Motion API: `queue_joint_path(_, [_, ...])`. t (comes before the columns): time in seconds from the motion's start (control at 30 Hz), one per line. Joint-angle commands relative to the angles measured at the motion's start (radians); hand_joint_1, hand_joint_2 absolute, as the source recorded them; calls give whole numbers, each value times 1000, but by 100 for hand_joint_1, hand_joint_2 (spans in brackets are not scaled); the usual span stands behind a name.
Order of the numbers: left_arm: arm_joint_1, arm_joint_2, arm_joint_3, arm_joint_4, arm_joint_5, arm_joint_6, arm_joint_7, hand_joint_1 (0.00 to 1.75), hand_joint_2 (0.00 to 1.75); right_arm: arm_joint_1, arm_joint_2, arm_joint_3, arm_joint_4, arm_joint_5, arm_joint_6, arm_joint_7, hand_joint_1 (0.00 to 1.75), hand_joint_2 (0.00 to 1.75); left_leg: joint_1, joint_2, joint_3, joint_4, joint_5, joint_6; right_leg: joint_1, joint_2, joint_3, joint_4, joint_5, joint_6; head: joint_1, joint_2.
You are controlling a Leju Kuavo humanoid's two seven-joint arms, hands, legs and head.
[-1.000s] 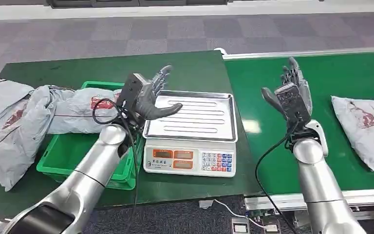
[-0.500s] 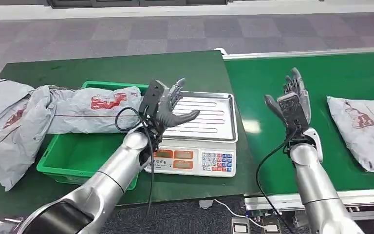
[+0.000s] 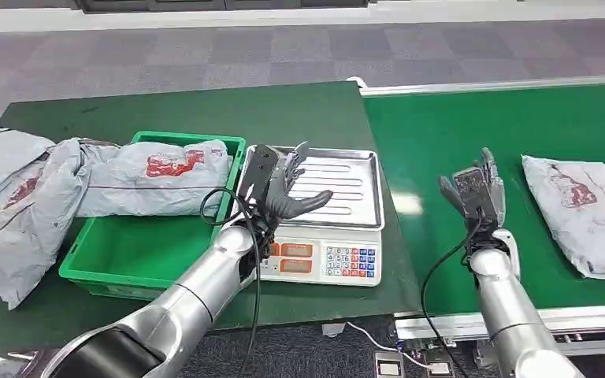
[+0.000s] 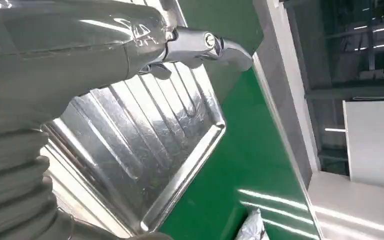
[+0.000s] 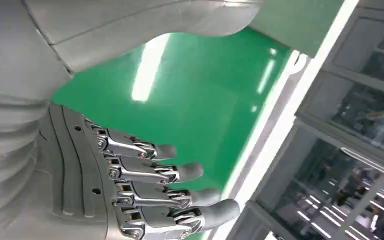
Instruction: Moved the parcel from conveyor to table for the left to box.
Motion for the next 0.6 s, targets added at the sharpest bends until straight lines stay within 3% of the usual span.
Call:
queue_joint_path(0.03, [-27, 6, -67, 65, 1, 3, 0, 0, 175, -58, 22, -75, 134, 1, 5, -1, 0, 175, -1, 0, 2, -1, 0, 0, -1, 0, 1, -1, 0, 0, 0, 0])
queue_joint_path(0.1, [-20, 19, -79, 54, -27, 66, -11, 0, 175, -72, 15, -47, 171, 48, 14, 50, 0, 175, 0, 2, 2, -1, -1, 0, 0, 1, 2, -1, 0, 0, 0, 0])
queue_joint_path(0.37, [-3, 55, -67, 26, -22, 55, -13, 0, 175, -83, 33, -51, 200, 73, -4, 36, 0, 175, 0, 4, 4, -2, -1, 0, 0, 3, 3, -2, 0, -1, 0, 0])
queue_joint_path(0.4, [12, 59, -17, 11, 20, 89, -18, 0, 175, -88, 36, -49, 212, 86, -17, 59, 0, 175, 0, 3, 3, -1, -1, 0, 0, 3, 2, -1, 0, 0, 0, 0])
queue_joint_path(0.6, [65, 125, 20, -36, 44, 54, -58, 0, 175, -132, 57, -43, 291, 95, -23, 14, 0, 175, 0, 7, 5, -3, -1, 0, 0, 6, 3, -2, 1, -1, 0, 0])
